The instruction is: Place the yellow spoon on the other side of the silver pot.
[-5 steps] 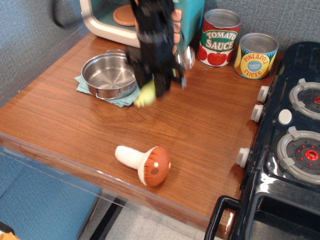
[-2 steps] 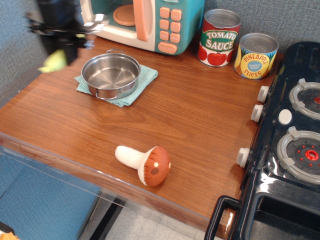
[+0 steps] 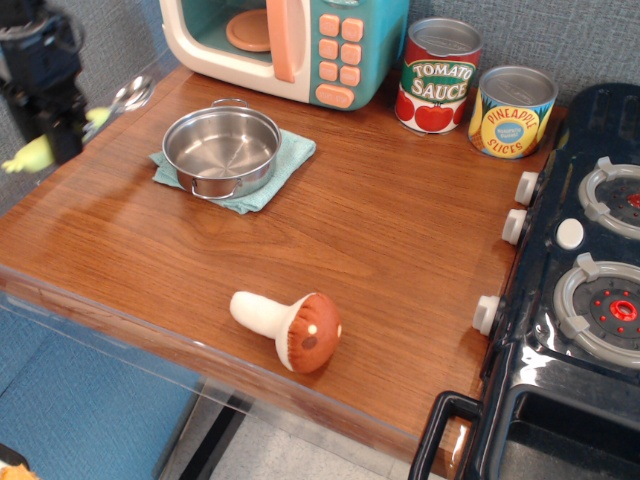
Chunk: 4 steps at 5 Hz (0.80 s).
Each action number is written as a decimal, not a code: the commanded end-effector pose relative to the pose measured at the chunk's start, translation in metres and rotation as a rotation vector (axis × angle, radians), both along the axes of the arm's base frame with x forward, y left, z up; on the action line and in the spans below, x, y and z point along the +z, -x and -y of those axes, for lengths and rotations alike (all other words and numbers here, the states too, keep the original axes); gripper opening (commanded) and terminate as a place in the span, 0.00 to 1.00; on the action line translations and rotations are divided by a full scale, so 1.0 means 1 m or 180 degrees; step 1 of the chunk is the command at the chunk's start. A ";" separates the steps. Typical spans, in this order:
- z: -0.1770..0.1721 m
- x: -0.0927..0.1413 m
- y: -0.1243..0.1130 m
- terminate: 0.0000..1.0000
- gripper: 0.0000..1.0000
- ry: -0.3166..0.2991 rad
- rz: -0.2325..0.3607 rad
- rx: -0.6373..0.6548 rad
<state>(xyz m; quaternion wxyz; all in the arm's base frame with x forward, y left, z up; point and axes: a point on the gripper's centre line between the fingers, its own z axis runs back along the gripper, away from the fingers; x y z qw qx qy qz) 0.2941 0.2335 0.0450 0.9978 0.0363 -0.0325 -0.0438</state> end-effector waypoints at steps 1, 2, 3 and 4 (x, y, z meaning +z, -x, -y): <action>0.006 -0.014 -0.004 0.00 0.00 -0.0054 -0.0156 -0.0020; 0.009 -0.011 -0.006 0.00 0.00 -0.0067 -0.0171 -0.0025; 0.014 -0.006 -0.007 0.00 1.00 -0.0032 -0.0144 0.0027; 0.018 0.020 -0.002 0.00 1.00 0.0014 0.0009 -0.0004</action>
